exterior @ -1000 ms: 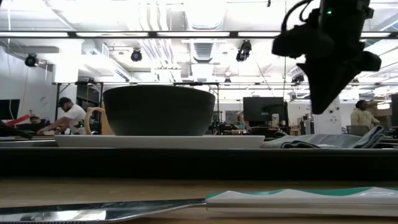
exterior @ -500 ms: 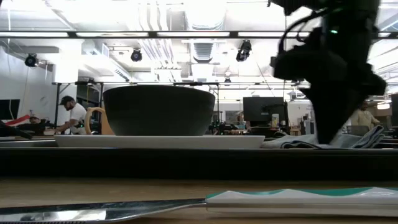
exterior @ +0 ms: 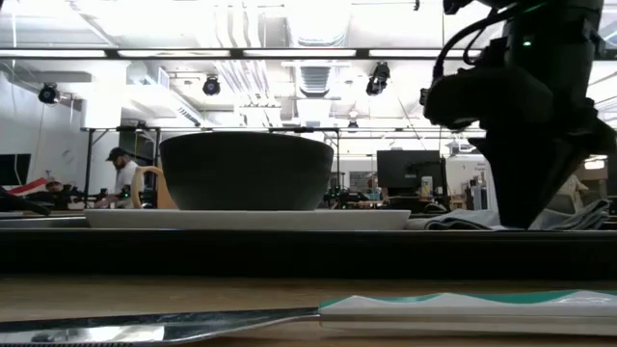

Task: Set up tray
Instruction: Put the blue fork on top of the gray napkin

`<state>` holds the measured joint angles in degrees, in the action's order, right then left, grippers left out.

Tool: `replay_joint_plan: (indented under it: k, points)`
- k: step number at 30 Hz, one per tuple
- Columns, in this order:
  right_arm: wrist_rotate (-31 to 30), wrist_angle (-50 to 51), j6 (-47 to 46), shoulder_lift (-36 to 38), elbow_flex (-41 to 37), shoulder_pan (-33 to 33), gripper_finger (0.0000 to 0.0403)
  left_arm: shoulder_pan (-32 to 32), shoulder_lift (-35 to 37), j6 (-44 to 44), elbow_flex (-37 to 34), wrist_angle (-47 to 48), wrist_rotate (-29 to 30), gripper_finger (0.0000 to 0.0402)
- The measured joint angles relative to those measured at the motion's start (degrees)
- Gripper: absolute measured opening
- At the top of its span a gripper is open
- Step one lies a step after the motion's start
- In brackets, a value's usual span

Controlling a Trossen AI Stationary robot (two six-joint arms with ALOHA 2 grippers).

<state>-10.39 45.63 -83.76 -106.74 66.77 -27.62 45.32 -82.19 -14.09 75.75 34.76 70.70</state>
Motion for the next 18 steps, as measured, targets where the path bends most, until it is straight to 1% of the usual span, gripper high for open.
replay_joint_plan:
  k: [18]
  points:
    - [-1.55, -2.43, 0.39, 0.11, 0.67, 0.13, 0.0008, -0.02, 0.0, 0.0, 0.0, 0.0, 0.0, 0.0204]
